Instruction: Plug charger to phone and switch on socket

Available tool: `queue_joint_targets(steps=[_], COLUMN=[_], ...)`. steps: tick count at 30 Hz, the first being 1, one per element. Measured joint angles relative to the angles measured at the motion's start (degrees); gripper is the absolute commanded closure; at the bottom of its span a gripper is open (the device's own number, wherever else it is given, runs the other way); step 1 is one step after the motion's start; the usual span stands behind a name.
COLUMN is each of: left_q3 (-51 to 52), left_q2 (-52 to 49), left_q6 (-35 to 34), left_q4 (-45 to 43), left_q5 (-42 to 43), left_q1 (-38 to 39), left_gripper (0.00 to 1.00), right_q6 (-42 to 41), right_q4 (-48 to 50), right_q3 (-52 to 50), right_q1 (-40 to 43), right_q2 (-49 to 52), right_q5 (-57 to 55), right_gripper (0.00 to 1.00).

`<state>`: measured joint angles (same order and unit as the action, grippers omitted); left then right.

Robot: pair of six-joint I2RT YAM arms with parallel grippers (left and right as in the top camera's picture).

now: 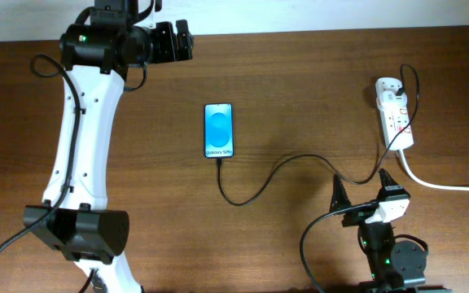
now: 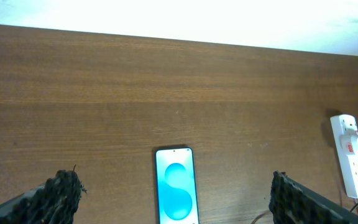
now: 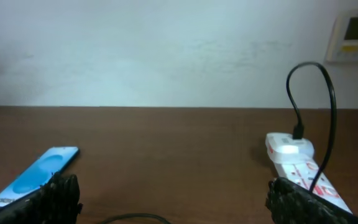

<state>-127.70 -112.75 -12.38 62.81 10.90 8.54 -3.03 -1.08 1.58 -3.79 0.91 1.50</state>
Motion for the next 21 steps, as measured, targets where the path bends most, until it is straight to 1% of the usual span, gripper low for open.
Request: queue_joint_targets(steps=[5, 21], left_q3=[0.0, 0.0], left_q2=[0.0, 0.0], left_q6=[0.0, 0.0], left_q4=[0.0, 0.0], left_q5=[0.0, 0.0], left_q1=[0.0, 0.0], left_gripper=[0.01, 0.01], right_q6=[0.0, 0.0], right_q4=[-3.2, -3.2], right_q3=[-0.9, -0.9], right_q1=[0.0, 0.0], right_q2=[0.0, 0.0], right_q5=[-0.9, -0.9], right_gripper=[0.02, 0.01])
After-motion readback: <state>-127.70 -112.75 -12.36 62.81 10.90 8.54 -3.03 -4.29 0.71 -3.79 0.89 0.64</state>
